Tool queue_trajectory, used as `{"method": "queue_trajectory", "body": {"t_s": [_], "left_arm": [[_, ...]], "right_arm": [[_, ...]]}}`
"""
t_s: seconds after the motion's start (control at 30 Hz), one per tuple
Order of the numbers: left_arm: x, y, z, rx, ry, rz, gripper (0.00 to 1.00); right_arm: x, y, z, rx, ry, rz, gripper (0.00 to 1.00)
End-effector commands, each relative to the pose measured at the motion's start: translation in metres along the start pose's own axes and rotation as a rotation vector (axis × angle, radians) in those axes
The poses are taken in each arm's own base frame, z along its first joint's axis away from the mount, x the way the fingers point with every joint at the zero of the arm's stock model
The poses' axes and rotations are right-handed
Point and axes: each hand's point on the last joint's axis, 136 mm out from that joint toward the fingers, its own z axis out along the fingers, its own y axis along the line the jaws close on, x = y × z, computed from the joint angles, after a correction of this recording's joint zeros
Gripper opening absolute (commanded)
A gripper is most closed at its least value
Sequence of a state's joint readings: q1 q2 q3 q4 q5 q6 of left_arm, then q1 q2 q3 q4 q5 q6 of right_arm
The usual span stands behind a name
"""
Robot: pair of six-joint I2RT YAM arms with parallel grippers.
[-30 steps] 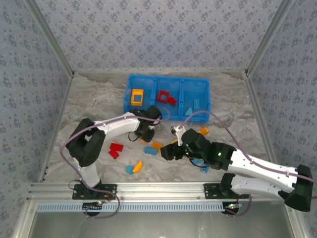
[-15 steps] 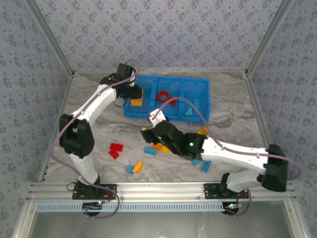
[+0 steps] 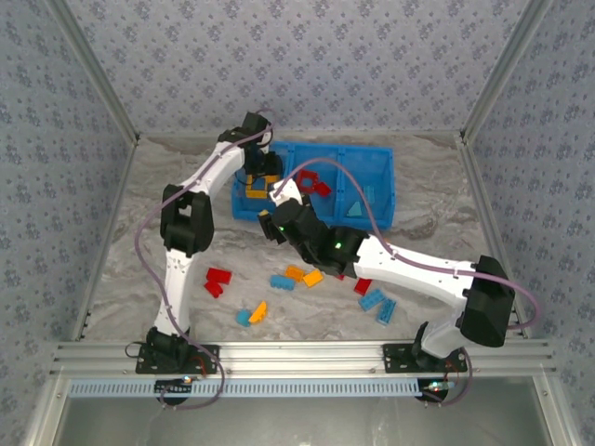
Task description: Sort the legos into containers by color
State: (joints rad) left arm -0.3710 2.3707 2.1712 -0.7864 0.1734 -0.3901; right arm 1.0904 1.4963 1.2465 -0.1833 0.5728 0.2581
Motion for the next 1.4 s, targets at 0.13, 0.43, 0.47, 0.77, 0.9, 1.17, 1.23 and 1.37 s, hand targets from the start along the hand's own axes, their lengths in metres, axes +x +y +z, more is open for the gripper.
{"method": "queue_trajectory", "body": {"t_s": [0.13, 0.43, 0.47, 0.77, 0.9, 1.17, 1.23, 1.37], "left_arm": [[-0.008, -0.007, -0.030, 0.018, -0.040, -0.030, 0.59], [-0.005, -0.017, -0.121, 0.042, -0.196, -0.062, 0.61], [-0.002, -0.018, -0.136, 0.045, -0.219, -0.061, 0.61], [0.092, -0.047, -0.243, 0.104, -0.298, 0.080, 0.65], [0.161, -0.063, -0.264, 0.192, -0.300, 0.139, 0.67], [0.272, -0.078, -0.261, 0.330, -0.249, 0.163, 0.66], [0.289, -0.086, -0.257, 0.347, -0.245, 0.200, 0.67], [0.311, -0.110, -0.253, 0.376, -0.262, 0.317, 0.67]], "right_arm": [[0.006, -0.007, -0.003, 0.020, 0.027, 0.039, 0.72], [0.038, -0.031, -0.025, 0.047, 0.078, 0.069, 0.71], [0.043, -0.035, -0.028, 0.051, 0.087, 0.070, 0.71], [0.090, -0.035, -0.048, -0.081, 0.236, 0.008, 0.71], [0.131, -0.026, -0.042, -0.148, 0.401, -0.017, 0.71], [0.169, -0.049, -0.042, -0.057, 0.554, 0.018, 0.71], [0.185, -0.074, -0.050, 0.047, 0.616, 0.051, 0.70], [0.223, -0.122, -0.072, 0.251, 0.734, 0.243, 0.72]]}}
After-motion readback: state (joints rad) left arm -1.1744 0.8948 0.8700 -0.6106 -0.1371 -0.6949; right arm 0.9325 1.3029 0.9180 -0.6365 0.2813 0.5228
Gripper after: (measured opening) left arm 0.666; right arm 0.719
